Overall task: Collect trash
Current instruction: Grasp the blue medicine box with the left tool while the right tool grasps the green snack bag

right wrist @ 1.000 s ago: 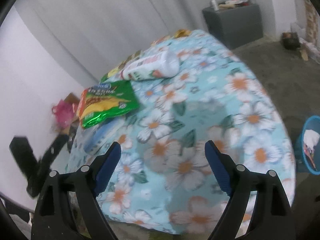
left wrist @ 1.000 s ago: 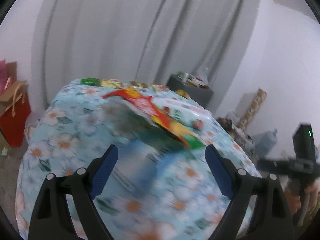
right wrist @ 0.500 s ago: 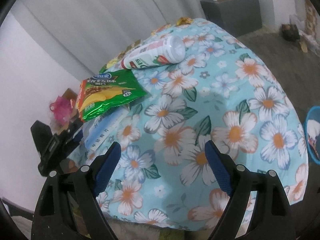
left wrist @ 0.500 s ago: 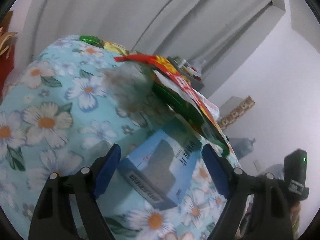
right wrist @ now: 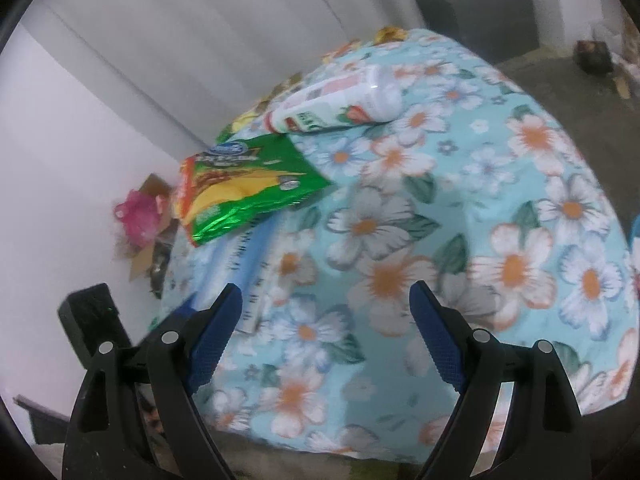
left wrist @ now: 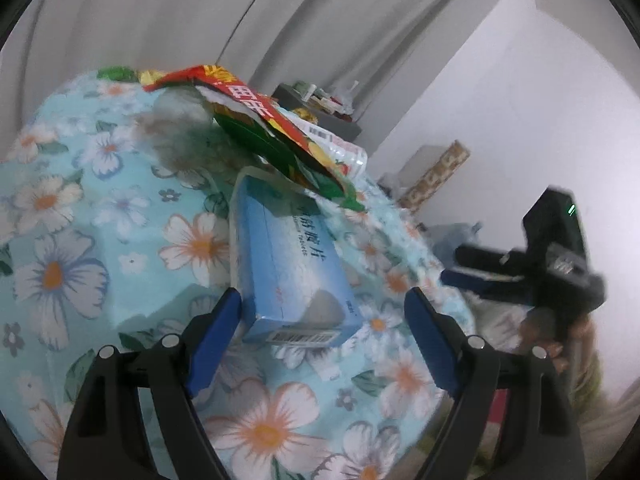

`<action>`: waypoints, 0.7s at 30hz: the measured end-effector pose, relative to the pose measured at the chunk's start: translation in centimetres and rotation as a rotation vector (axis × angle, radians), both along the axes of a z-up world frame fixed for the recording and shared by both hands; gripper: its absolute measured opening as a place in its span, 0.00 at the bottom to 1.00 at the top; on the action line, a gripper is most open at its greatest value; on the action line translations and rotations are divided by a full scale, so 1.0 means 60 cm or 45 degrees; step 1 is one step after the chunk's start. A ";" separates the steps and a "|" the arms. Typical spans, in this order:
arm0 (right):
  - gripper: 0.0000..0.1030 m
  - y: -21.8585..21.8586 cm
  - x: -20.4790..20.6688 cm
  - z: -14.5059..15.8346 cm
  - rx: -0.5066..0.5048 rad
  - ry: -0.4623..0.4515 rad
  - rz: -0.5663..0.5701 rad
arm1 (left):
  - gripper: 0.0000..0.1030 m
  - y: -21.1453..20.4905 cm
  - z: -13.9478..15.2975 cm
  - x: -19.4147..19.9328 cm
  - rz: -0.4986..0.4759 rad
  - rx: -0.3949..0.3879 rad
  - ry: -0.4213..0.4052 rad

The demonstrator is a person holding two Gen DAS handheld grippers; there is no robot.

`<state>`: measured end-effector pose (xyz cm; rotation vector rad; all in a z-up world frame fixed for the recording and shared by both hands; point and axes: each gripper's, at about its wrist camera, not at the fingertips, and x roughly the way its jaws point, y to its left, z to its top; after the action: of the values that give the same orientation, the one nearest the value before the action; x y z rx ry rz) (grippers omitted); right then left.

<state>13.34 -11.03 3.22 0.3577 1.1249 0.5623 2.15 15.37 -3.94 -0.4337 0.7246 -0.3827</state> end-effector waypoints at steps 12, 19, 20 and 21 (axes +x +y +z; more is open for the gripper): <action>0.73 0.011 0.085 -0.054 0.604 0.355 -0.122 | 0.82 -0.037 0.003 0.047 0.031 0.308 0.035; 0.57 0.053 0.145 -0.107 0.712 0.542 -0.165 | 0.82 -0.055 -0.014 0.092 0.037 0.405 0.124; 0.51 0.060 0.153 -0.114 0.720 0.563 -0.177 | 0.82 -0.057 -0.018 0.098 0.045 0.431 0.139; 0.47 0.066 0.159 -0.120 0.733 0.578 -0.182 | 0.82 -0.061 -0.020 0.101 0.049 0.443 0.147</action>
<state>22.90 -7.07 -3.98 1.0981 1.3434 0.6932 8.22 11.72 -5.14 -0.1411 0.8752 -0.1903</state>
